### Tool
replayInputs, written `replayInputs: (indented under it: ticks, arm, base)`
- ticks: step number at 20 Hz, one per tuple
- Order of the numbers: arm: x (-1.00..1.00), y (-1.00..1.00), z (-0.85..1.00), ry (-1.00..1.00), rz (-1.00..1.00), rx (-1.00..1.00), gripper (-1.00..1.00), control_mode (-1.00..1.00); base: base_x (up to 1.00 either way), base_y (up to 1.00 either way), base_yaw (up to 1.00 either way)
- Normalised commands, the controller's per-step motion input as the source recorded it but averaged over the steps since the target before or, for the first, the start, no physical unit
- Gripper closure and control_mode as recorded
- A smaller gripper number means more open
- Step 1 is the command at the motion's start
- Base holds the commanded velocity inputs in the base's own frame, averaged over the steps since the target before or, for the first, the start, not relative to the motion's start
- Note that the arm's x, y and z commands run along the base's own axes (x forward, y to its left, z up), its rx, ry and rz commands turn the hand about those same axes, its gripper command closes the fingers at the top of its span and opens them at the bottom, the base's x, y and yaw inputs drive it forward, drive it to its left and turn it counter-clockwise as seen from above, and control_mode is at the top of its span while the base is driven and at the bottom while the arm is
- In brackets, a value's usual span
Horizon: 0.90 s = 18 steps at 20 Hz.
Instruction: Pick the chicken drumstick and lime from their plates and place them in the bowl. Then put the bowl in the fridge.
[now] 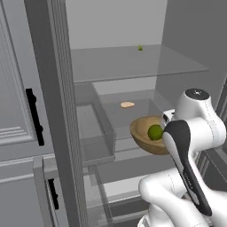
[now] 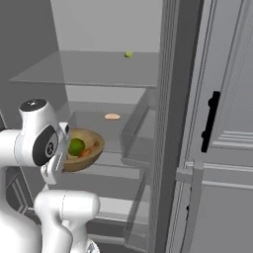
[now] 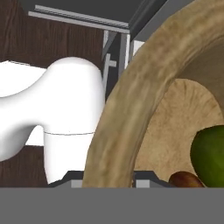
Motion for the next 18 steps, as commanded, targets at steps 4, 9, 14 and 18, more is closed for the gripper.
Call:
replayInputs:
  ticks: [4, 9, 14, 18]
  arm:
    - [0.00, 0.00, 0.00, 0.00, 0.00, 0.00, 1.00, 1.00]
    - [0.01, 0.00, 0.00, -0.02, 0.00, 0.00, 1.00, -1.00]
    - [0.25, 0.02, -0.01, -0.17, 0.00, 0.00, 1.00, -1.00]
    - [0.56, 0.02, -0.13, -0.15, 0.00, 0.00, 1.00, -1.00]
  base:
    - [0.54, 0.00, 0.00]
    - [0.13, 0.00, 0.00]
    - [0.00, 0.00, 0.00]
    - [0.00, 0.00, 0.00]
